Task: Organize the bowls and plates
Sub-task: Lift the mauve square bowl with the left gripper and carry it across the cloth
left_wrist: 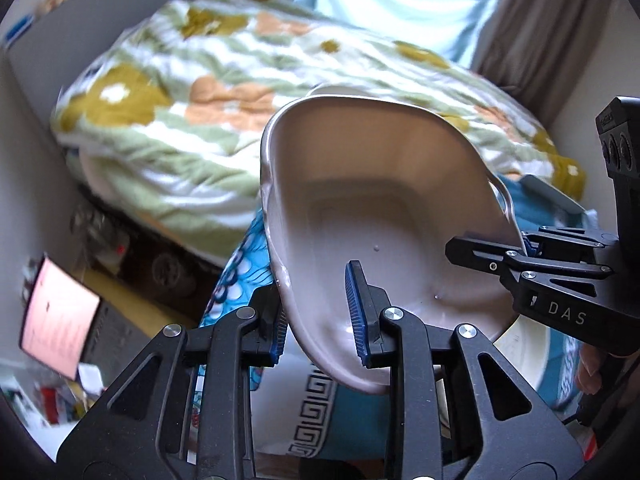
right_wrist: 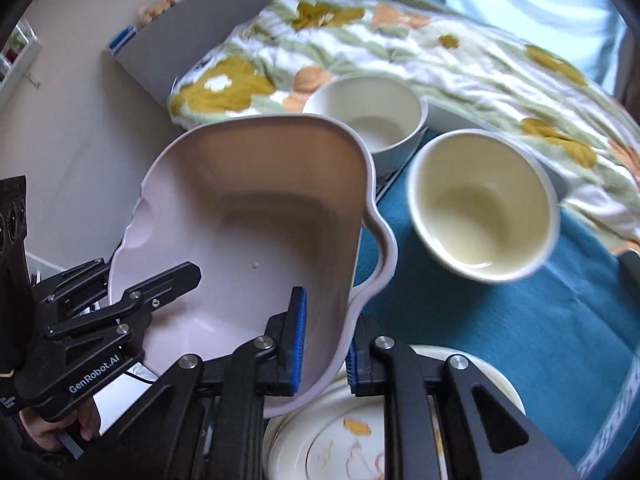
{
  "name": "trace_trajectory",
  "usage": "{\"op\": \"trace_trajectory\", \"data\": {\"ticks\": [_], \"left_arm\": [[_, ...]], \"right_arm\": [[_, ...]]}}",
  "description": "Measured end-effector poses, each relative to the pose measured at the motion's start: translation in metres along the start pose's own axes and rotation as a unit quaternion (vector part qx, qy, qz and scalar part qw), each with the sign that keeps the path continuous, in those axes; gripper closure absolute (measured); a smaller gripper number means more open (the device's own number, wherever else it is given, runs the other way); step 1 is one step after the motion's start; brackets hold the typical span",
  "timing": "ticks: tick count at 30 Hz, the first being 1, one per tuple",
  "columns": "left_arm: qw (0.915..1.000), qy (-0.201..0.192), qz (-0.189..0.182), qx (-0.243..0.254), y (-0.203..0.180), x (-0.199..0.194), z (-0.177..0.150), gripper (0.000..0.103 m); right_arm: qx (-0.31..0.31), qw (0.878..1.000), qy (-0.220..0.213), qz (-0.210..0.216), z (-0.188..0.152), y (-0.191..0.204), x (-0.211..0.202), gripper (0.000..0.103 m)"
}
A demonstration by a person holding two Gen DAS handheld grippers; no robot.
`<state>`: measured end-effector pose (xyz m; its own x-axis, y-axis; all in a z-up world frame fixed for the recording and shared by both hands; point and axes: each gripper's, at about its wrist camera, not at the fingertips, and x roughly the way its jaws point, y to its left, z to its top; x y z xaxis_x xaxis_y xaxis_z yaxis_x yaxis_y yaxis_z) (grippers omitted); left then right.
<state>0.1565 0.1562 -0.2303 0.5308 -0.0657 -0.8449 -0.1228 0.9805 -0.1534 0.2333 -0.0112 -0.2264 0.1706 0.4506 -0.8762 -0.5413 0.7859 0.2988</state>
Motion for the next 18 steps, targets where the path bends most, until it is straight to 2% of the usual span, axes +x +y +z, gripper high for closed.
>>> {"op": "trace_trajectory", "data": {"ticks": [6,10,18], "left_arm": [[0.9968,-0.025,-0.048,0.058,-0.051,-0.033,0.005,0.079],[0.9906,-0.034,-0.091,0.096,-0.099,-0.046,0.006,0.079],[0.9741,-0.008,-0.161,0.159,-0.208,-0.043,-0.011,0.079]], "right_arm": [[0.048,0.996,-0.057,-0.043,-0.035,-0.015,-0.067,0.087],[0.089,0.990,-0.081,-0.074,-0.062,-0.035,-0.104,0.087],[0.167,0.972,-0.109,-0.127,-0.123,-0.094,-0.167,0.087]]}}
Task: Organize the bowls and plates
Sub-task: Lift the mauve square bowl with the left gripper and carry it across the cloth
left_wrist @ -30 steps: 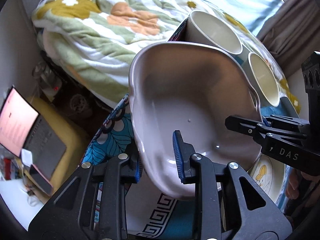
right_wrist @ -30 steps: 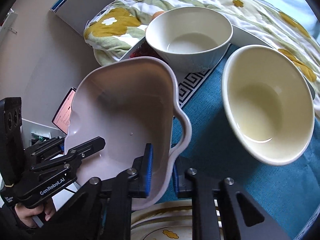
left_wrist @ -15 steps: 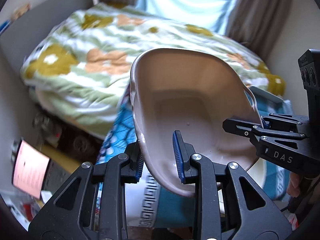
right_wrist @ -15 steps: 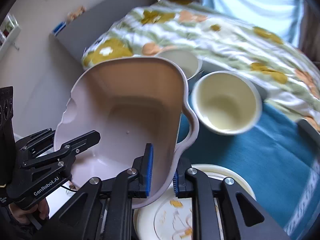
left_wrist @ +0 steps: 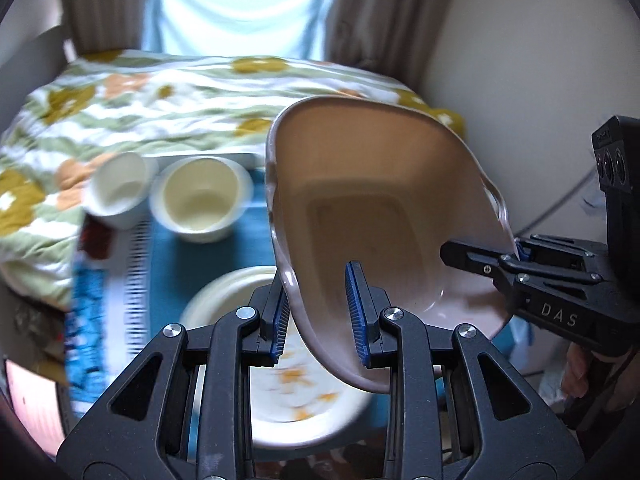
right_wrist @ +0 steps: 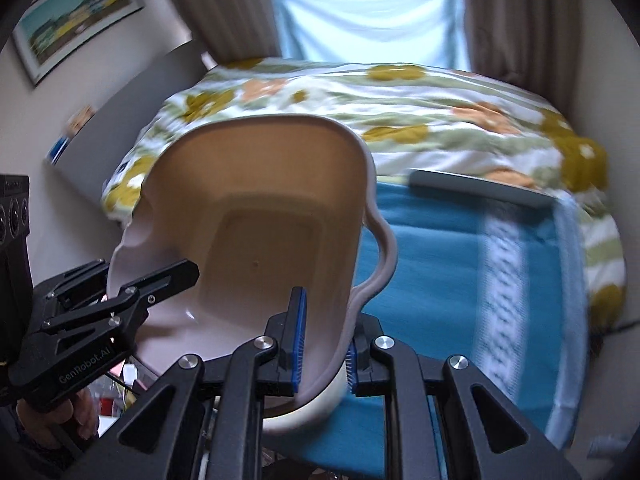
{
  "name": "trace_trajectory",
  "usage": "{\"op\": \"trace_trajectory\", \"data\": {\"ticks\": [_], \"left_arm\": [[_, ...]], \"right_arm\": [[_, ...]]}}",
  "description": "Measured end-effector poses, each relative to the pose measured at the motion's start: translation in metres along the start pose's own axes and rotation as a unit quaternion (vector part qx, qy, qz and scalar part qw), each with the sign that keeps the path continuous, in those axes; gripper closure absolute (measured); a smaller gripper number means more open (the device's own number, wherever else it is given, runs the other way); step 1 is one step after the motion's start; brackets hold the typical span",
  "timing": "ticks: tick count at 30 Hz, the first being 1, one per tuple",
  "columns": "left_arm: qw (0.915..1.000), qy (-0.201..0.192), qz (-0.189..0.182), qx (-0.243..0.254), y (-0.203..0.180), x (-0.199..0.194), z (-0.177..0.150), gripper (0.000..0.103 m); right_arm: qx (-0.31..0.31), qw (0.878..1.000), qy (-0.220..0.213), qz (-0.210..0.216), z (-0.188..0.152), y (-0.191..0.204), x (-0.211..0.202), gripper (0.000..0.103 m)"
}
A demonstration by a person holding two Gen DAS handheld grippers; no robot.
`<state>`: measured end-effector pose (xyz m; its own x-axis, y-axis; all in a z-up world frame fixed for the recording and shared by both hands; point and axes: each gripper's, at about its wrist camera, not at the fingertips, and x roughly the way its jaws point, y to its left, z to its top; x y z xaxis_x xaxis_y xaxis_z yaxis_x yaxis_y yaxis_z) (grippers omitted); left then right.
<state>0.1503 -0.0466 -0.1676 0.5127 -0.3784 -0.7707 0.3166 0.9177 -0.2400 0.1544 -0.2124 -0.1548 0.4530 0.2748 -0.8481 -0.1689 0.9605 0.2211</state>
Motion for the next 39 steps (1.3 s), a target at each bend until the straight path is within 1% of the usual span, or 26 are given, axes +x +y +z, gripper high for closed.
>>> {"op": "trace_trajectory", "data": {"ticks": [4,7,11,16,19,23,26,29,39], "left_arm": [[0.9992,0.024,-0.029,0.010,-0.050,0.033,-0.003,0.079],[0.9982,0.044,-0.040,0.010,-0.080,0.061,-0.011,0.079],[0.9964,0.071,-0.046,0.006,-0.106,0.094,-0.025,0.079],[0.9958,0.085,-0.032,-0.004,-0.120,0.131,-0.043,0.079],[0.9950,0.097,-0.023,-0.004,-0.126,0.151,-0.054,0.079],[0.9939,0.109,-0.018,0.000,-0.134,0.165,-0.062,0.079],[0.9935,0.113,-0.011,0.006,-0.138,0.170,-0.066,0.079],[0.9940,0.109,-0.009,0.007,-0.140,0.170,-0.070,0.079],[0.9930,0.116,0.018,0.017,-0.144,0.174,-0.065,0.079]], "right_arm": [[0.024,0.999,0.002,-0.025,-0.016,-0.055,-0.019,0.087],[0.032,0.998,0.017,-0.045,-0.033,-0.091,-0.018,0.087],[0.057,0.997,0.035,-0.039,-0.054,-0.132,-0.005,0.087],[0.064,0.996,0.048,-0.026,-0.076,-0.165,0.016,0.087],[0.057,0.997,0.049,-0.028,-0.086,-0.173,0.026,0.087],[0.057,0.997,0.049,-0.024,-0.092,-0.185,0.036,0.087],[0.055,0.997,0.054,-0.021,-0.097,-0.190,0.040,0.087],[0.052,0.997,0.057,-0.020,-0.101,-0.194,0.044,0.087],[0.040,0.998,0.057,-0.006,-0.104,-0.198,0.048,0.087]]}}
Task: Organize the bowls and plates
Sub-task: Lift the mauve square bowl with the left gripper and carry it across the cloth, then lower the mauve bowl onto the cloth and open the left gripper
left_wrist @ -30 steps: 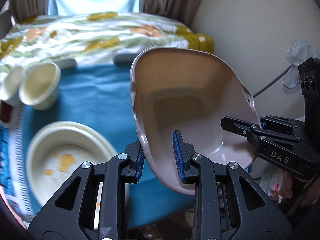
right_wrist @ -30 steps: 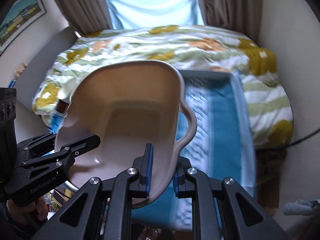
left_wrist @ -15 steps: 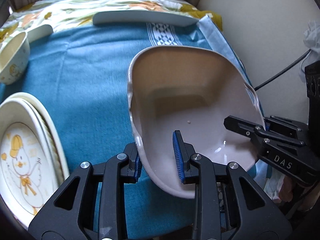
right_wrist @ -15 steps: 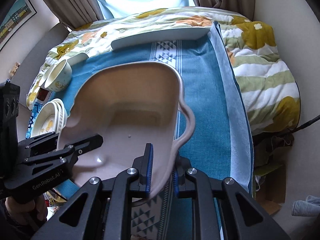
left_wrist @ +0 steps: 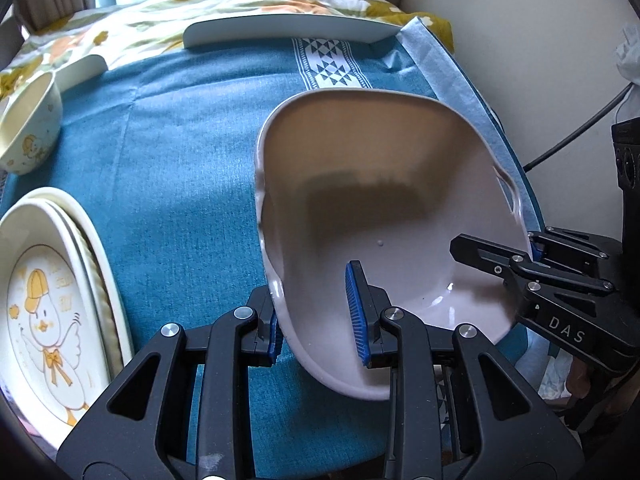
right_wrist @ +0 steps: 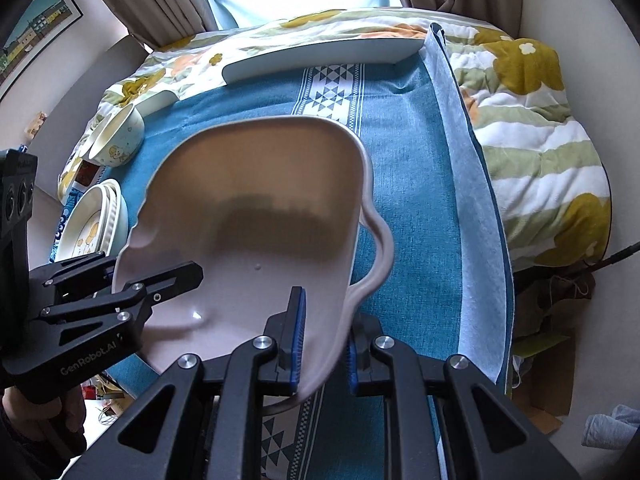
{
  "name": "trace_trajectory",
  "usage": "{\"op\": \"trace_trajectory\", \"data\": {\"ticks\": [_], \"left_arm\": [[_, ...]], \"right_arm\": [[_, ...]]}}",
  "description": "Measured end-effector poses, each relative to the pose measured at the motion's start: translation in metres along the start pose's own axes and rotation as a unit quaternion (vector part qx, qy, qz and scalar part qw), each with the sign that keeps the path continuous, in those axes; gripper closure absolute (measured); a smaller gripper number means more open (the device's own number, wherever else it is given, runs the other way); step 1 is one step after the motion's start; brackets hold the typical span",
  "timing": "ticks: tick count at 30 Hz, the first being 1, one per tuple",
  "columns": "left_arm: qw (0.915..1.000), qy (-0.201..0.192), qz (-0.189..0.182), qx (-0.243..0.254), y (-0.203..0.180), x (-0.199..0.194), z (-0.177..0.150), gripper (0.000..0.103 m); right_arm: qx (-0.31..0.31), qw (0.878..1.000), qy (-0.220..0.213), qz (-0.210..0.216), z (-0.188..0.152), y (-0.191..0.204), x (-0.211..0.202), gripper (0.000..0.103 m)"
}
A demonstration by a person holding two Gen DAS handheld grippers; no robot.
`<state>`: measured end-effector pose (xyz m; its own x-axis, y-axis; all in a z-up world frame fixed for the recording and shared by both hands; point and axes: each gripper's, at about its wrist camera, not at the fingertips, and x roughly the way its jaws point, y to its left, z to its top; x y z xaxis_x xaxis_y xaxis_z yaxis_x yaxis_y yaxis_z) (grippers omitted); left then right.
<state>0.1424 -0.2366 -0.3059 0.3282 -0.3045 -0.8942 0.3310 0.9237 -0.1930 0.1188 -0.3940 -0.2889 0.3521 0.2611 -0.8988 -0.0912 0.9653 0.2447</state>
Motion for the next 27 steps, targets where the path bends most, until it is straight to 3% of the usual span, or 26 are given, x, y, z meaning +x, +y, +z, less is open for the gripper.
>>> {"op": "trace_trajectory", "data": {"ticks": [5,8,9,10,12,13,14,16,20,22,27], "left_arm": [[1.0000,0.006,0.000,-0.001,-0.001,0.000,0.001,0.079],[0.9999,0.011,-0.004,-0.003,0.000,0.000,0.001,0.077],[0.9999,0.014,-0.008,-0.004,0.000,0.001,0.001,0.077],[0.9997,0.018,-0.011,-0.006,0.001,0.001,0.002,0.071],[0.9997,0.017,-0.016,-0.009,0.002,0.000,0.001,0.043],[0.9997,0.010,-0.016,-0.012,0.003,-0.003,0.001,0.024],[0.9998,0.004,-0.012,-0.016,0.004,-0.006,0.001,0.018],[0.9994,-0.001,-0.023,-0.027,0.007,-0.011,0.002,0.017],[0.9992,-0.005,-0.017,-0.035,0.009,-0.025,0.004,0.017],[0.9993,-0.013,-0.007,-0.035,0.009,-0.042,0.005,0.017],[0.9980,-0.034,0.014,-0.052,0.017,-0.088,0.014,0.016]], "right_arm": [[-0.010,1.000,-0.005,0.008,-0.001,-0.002,-0.004,0.084],[-0.016,1.000,-0.008,0.014,-0.002,0.000,-0.005,0.064],[-0.019,1.000,-0.012,0.014,-0.003,0.000,-0.007,0.051],[-0.022,1.000,-0.017,0.015,-0.003,0.001,-0.009,0.044],[-0.025,0.999,-0.024,0.017,-0.005,0.001,-0.011,0.039],[-0.026,0.999,-0.026,0.018,-0.005,0.001,-0.012,0.033],[-0.028,0.999,-0.030,0.019,-0.006,0.000,-0.014,0.028],[-0.029,0.999,-0.036,0.019,-0.008,-0.002,-0.019,0.013],[-0.033,0.998,-0.044,0.029,-0.013,-0.003,-0.031,0.009],[-0.037,0.997,-0.052,0.035,-0.013,0.000,-0.041,0.000],[-0.073,0.991,-0.097,0.059,0.000,0.023,-0.075,0.000]]}}
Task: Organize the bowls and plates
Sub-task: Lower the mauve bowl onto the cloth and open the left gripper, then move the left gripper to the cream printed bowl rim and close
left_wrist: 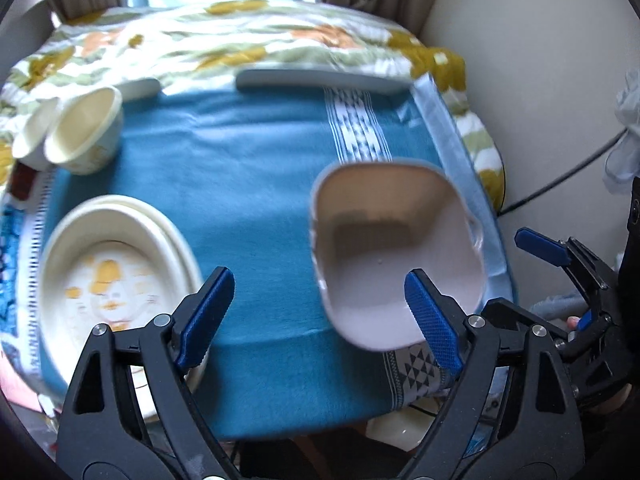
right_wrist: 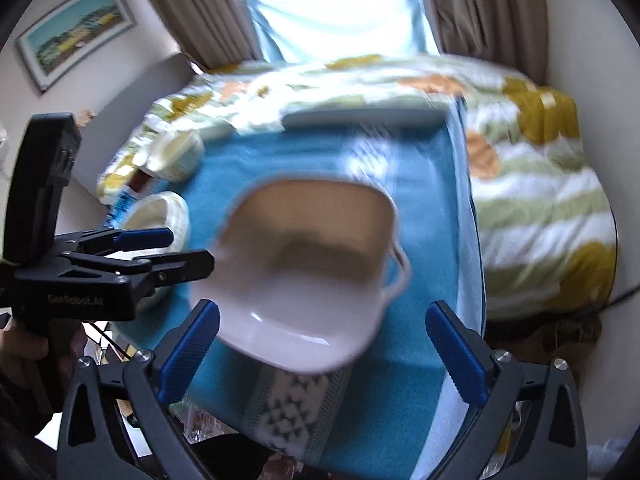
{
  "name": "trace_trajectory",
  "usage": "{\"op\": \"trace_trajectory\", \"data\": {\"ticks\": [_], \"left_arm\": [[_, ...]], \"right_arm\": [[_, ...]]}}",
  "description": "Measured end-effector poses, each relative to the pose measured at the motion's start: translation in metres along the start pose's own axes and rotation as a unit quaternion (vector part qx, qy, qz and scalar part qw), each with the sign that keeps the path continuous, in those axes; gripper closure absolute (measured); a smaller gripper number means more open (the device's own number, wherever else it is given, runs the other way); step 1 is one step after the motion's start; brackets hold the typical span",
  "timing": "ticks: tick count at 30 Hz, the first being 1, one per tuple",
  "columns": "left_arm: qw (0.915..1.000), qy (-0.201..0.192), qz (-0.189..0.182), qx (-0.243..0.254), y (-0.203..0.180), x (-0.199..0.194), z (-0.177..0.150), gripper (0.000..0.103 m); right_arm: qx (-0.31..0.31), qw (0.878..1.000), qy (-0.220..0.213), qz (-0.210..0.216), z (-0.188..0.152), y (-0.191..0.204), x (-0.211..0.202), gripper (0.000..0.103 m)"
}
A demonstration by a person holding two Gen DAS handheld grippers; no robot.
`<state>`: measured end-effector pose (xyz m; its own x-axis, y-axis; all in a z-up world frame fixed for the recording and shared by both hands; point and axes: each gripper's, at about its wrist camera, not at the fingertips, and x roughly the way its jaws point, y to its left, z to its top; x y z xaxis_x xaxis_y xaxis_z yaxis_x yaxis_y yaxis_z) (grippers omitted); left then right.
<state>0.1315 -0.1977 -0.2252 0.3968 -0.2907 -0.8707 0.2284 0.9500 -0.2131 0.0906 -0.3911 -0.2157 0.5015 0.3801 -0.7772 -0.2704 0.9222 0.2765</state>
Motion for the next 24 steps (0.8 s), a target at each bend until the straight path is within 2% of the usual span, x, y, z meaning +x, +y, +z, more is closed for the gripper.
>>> {"op": "trace_trajectory", "data": {"ticks": [2,4,8,9,11,14,17,20,24], "left_arm": [[0.9999,-0.002,0.007,-0.015,0.007,-0.017,0.007,0.011],[0.9994,-0.003,-0.003,-0.034,0.019,-0.032,0.015,0.010],[0.9942,-0.063,-0.030,-0.082,0.055,-0.064,0.019,0.010],[0.9929,-0.075,-0.022,-0.089,0.064,-0.070,0.021,0.010],[0.9912,-0.097,0.018,-0.089,0.084,-0.082,0.024,0.010],[0.9881,-0.114,0.055,-0.088,0.109,-0.092,0.030,0.010],[0.9864,-0.114,0.059,-0.103,0.143,-0.101,0.038,0.010],[0.9849,-0.116,0.066,-0.110,0.175,-0.107,0.047,0.010],[0.9848,-0.120,0.077,-0.099,0.213,-0.109,0.059,0.010]], "right_arm": [[-0.018,1.000,-0.021,0.013,0.015,0.013,-0.010,0.000],[-0.036,0.999,-0.030,0.015,0.029,0.025,-0.013,0.000],[-0.065,0.997,-0.045,0.021,0.056,0.049,-0.011,0.000],[-0.071,0.996,-0.045,0.023,0.062,0.056,-0.009,0.000],[-0.080,0.995,-0.046,0.028,0.075,0.069,-0.004,0.000],[-0.088,0.995,-0.040,0.034,0.093,0.090,0.008,0.000],[-0.085,0.995,-0.038,0.036,0.113,0.113,0.022,0.000],[-0.079,0.996,-0.043,0.002,0.128,0.131,0.034,0.000],[-0.080,0.996,-0.031,-0.022,0.154,0.157,0.067,0.000]]}}
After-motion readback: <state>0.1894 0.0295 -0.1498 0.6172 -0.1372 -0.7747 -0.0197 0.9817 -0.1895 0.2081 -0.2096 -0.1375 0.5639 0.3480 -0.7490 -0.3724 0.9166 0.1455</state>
